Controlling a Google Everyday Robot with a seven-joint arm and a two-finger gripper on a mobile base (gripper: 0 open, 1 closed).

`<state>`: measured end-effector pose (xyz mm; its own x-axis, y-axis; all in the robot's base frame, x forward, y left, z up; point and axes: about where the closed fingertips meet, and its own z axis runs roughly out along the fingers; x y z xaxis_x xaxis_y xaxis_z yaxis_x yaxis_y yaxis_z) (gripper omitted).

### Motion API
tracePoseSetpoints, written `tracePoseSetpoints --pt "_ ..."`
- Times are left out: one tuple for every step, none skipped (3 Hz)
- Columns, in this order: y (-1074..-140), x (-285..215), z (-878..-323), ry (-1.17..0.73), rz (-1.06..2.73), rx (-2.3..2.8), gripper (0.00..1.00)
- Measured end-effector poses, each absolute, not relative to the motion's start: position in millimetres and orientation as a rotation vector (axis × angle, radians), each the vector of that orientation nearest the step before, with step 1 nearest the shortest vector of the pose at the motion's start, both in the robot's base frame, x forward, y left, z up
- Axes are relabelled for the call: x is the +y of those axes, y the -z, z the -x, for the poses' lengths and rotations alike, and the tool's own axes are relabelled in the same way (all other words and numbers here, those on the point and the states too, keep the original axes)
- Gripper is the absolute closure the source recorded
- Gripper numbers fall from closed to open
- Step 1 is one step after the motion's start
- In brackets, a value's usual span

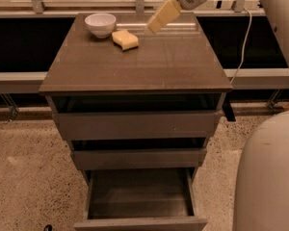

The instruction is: Place sponge into bottom drawer

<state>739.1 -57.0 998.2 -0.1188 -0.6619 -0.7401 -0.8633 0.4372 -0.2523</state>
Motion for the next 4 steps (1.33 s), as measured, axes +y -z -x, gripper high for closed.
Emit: tracePoseSetpoints --pt "-982.3 -52.8 -774.3 -0.287 1.118 1.873 0.0" --pt "-936.6 -19.1 -818.9 -0.304 1.079 1.878 0.0" --pt "-897.9 3.5 -830.0 -0.331 1.113 1.914 0.0" --pt "-899.4 1.5 -829.5 -0.33 1.11 1.914 0.0"
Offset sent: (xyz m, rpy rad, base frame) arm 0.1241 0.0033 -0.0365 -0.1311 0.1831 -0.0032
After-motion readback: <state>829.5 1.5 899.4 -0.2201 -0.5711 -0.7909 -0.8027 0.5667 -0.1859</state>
